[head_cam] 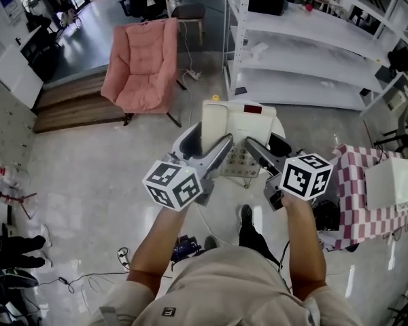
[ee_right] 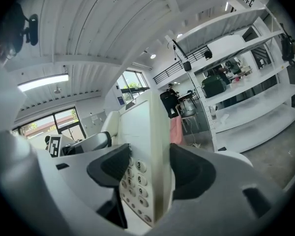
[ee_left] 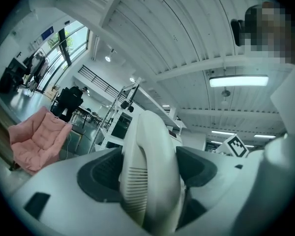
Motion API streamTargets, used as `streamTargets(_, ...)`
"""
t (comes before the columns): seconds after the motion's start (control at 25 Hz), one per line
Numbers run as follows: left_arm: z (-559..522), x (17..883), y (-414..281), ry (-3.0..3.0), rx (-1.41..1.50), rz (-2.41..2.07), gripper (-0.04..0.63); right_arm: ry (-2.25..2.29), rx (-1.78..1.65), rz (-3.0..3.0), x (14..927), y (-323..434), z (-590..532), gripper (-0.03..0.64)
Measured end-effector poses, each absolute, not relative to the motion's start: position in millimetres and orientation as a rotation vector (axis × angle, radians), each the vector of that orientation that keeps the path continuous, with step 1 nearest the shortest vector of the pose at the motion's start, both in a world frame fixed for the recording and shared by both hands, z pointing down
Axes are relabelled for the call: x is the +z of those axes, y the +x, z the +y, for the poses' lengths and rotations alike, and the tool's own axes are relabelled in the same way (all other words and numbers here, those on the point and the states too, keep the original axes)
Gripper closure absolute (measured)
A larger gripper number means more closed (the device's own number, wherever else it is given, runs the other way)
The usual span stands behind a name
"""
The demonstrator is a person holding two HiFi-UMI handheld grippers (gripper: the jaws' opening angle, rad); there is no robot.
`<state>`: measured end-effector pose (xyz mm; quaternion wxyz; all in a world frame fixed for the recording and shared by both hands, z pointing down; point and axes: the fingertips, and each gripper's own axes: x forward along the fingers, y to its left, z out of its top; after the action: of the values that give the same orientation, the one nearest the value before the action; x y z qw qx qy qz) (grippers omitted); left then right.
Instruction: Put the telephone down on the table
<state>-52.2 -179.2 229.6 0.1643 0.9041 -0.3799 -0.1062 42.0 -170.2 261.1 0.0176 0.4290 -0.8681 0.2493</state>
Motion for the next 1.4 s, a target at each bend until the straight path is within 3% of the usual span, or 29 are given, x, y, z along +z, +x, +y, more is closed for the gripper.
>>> streamTargets(0.64,-275,252,-81,2.419,-0.303,-1.373,0.253,0.994,0.828,-2.759,284,13,-286,0.373)
streamTargets(1.4,-324,331,-86,2.261,-0.205,-1.421,0.254,0.888,0.997,-2.68,362,8,-336,0.373)
